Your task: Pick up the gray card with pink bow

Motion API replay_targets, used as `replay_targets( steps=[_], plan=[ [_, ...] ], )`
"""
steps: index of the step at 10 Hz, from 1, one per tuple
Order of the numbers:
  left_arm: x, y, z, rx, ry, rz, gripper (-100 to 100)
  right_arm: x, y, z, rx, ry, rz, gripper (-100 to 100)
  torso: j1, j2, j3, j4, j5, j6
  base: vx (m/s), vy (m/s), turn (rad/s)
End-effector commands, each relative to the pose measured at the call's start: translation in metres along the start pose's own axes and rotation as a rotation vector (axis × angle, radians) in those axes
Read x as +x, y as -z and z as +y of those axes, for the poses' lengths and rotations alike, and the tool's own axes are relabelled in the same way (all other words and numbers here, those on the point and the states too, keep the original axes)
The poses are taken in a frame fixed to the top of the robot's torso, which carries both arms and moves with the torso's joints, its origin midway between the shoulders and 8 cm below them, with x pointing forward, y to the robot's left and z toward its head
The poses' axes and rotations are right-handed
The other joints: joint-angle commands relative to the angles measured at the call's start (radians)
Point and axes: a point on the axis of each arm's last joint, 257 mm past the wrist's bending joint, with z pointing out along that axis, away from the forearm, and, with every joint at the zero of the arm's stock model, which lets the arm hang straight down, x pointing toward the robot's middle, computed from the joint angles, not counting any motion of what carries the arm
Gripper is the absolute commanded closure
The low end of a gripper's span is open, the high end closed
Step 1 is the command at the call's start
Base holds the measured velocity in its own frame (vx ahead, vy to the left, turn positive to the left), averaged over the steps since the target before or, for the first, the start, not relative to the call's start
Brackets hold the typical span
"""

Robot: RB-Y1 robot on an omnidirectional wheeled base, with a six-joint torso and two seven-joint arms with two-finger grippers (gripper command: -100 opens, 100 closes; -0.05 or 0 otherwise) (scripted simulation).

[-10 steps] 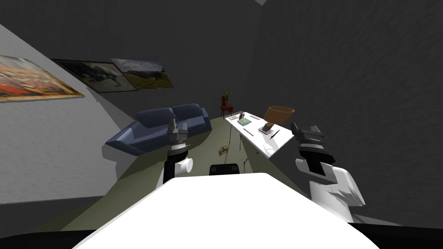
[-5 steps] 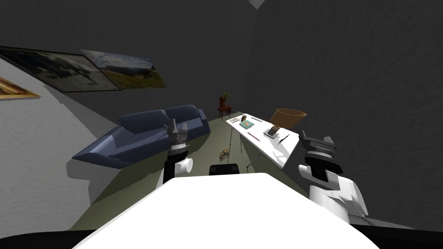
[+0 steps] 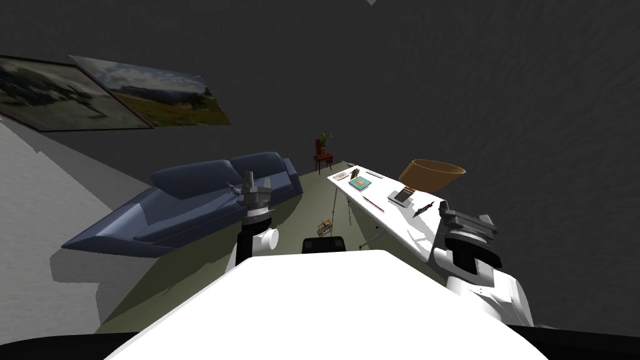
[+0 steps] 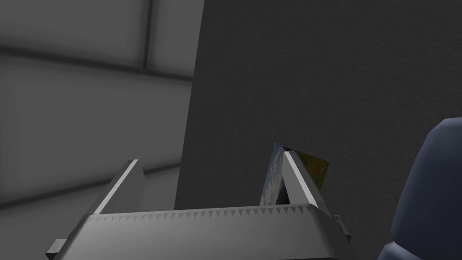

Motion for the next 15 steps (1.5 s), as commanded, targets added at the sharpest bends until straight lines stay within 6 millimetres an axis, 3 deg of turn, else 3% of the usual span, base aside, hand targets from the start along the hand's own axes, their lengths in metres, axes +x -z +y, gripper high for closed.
replay_targets(
  steps=[1, 2, 5, 6, 9, 11, 12, 13, 14, 15],
  plan=[
    [0.0, 0.0, 0.0, 0.0, 0.0, 0.0, 0, 0.022, 0.017, -0.019, 0.06, 0.002, 0.046, -100, 0.0, 0.0, 0.0, 0.0, 0.0, 0.0, 0.195, 0.018, -0.076],
    [0.0, 0.0, 0.0, 0.0, 0.0, 0.0, 0, 0.022, 0.017, -0.019, 0.06, 0.002, 0.046, -100, -0.001, -0.001, -0.001, 0.0, 0.0, 0.0, 0.156, 0.003, -0.026],
    [0.0, 0.0, 0.0, 0.0, 0.0, 0.0, 0, 0.067, 0.055, -0.044, 0.159, -0.016, 0.136, -100, -0.004, 0.001, 0.0, 0.0, -0.001, 0.0, 0.165, -0.018, -0.041],
    [0.0, 0.0, 0.0, 0.0, 0.0, 0.0, 0, 0.069, 0.058, -0.043, 0.161, -0.02, 0.14, -100, -0.003, 0.0, 0.0, 0.0, -0.001, 0.0, 0.157, 0.002, -0.025],
    [0.0, 0.0, 0.0, 0.0, 0.0, 0.0, 0, 0.107, 0.096, -0.048, 0.226, -0.057, 0.216, -100, -0.003, 0.003, 0.002, 0.001, -0.001, 0.0, 0.116, -0.017, -0.023],
    [0.0, 0.0, 0.0, 0.0, 0.0, 0.0, 0, 0.107, 0.097, -0.049, 0.226, -0.058, 0.218, -100, -0.004, 0.006, 0.003, 0.001, -0.001, 0.0, 0.048, -0.015, 0.002],
    [0.0, 0.0, 0.0, 0.0, 0.0, 0.0, 0, 0.108, 0.098, -0.049, 0.228, -0.059, 0.22, 0, -0.003, 0.009, 0.005, 0.002, 0.0, 0.0, 0.006, -0.002, 0.001],
    [0.0, 0.0, 0.0, 0.0, 0.0, 0.0, 0, 0.108, 0.098, -0.049, 0.228, -0.059, 0.22, -100, -0.003, 0.01, 0.006, 0.002, 0.0, 0.0, 0.0, 0.0, 0.0],
    [0.0, 0.0, 0.0, 0.0, 0.0, 0.0, 0, 0.108, 0.098, -0.049, 0.228, -0.059, 0.22, 100, -0.003, 0.011, 0.006, 0.002, 0.0, 0.0, 0.0, 0.0, 0.0],
    [0.0, 0.0, 0.0, 0.0, 0.0, 0.0, 0, 0.108, 0.098, -0.049, 0.228, -0.059, 0.22, 100, -0.003, 0.011, 0.006, 0.002, 0.0, 0.0, 0.0, 0.0, 0.0]
  ],
)
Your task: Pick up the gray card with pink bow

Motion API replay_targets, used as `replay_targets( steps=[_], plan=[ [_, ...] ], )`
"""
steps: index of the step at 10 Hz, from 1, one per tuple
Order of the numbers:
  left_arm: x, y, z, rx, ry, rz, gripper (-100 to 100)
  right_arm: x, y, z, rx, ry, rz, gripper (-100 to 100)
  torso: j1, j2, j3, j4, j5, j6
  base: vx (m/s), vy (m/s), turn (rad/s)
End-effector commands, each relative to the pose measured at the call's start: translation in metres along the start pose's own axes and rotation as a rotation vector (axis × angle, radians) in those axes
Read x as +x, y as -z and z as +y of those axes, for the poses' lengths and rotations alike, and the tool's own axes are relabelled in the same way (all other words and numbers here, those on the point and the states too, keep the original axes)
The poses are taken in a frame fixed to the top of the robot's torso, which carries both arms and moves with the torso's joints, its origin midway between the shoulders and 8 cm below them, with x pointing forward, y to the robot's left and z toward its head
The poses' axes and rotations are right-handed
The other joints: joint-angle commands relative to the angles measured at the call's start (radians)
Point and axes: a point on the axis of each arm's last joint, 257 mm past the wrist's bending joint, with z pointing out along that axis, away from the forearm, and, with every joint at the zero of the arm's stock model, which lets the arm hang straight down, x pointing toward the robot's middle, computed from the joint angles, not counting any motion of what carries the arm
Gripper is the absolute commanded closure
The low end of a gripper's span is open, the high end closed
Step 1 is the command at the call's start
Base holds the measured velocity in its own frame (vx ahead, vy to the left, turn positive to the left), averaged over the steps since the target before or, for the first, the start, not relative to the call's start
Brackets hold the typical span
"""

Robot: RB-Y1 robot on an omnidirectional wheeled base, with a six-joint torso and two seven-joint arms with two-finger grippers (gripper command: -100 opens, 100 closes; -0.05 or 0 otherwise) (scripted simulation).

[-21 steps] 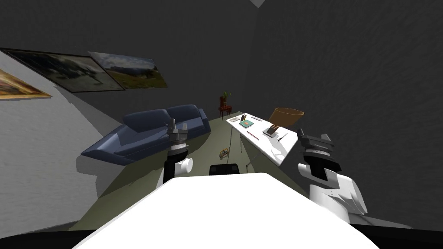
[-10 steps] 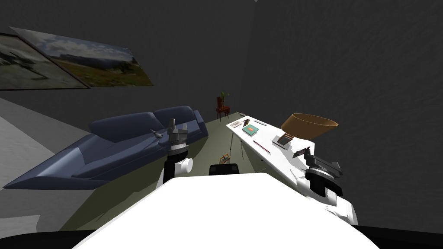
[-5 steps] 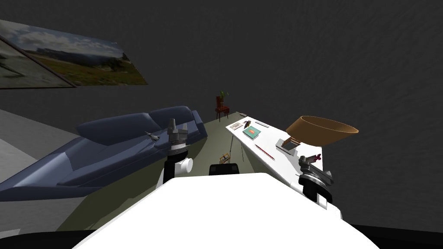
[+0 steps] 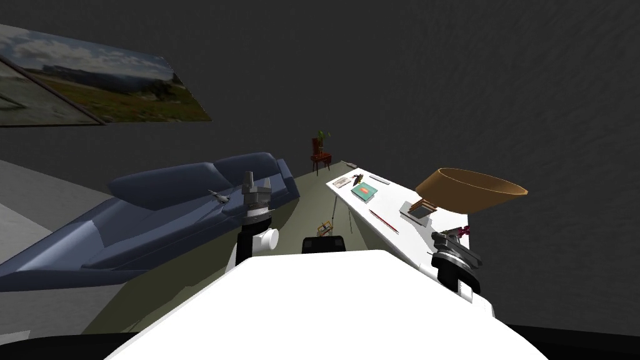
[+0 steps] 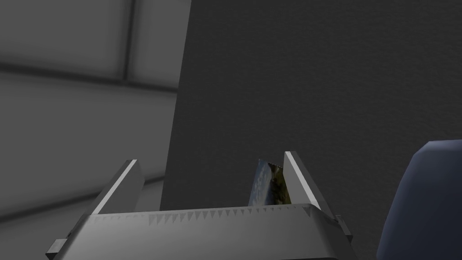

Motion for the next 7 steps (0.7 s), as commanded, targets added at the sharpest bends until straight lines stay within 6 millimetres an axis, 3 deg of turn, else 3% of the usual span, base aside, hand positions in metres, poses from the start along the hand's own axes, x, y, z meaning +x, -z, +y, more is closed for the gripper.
replay_targets(
  steps=[1, 3, 4, 5, 6, 7],
  plan=[
    [0.0, 0.0, 0.0, 0.0, 0.0, 0.0, 0, 0.0, 0.0, 0.0, 0.0, 0.0, 0.0, 100, 0.0, 0.0, 0.0, 0.0, 0.0, 0.0, -0.003, -0.003, -0.033],
    [0.0, 0.0, 0.0, 0.0, 0.0, 0.0, 0, -0.001, 0.0, -0.004, 0.005, 0.016, 0.001, 100, -0.003, 0.003, 0.003, 0.003, -0.003, -0.003, 0.0, 0.0, 0.0],
    [0.0, 0.0, 0.0, 0.0, 0.0, 0.0, 0, -0.001, 0.0, -0.004, 0.005, 0.016, 0.001, 0, -0.003, 0.003, 0.003, 0.003, -0.003, -0.003, 0.0, 0.0, 0.0],
    [0.0, 0.0, 0.0, 0.0, 0.0, 0.0, 0, -0.016, -0.01, -0.002, 0.006, -0.019, -0.022, 100, -0.003, 0.003, 0.003, 0.003, -0.003, -0.003, -0.018, -0.028, 0.049],
    [0.0, 0.0, 0.0, 0.0, 0.0, 0.0, 0, -0.009, -0.005, -0.002, 0.005, -0.001, -0.01, 100, -0.005, 0.004, 0.004, 0.004, -0.002, -0.003, -0.009, -0.024, 0.026],
    [0.0, 0.0, 0.0, 0.0, 0.0, 0.0, 0, -0.011, -0.006, -0.001, 0.005, -0.006, -0.013, 0, -0.004, 0.004, 0.004, 0.003, -0.003, -0.002, 0.0, 0.0, 0.0]
  ],
)
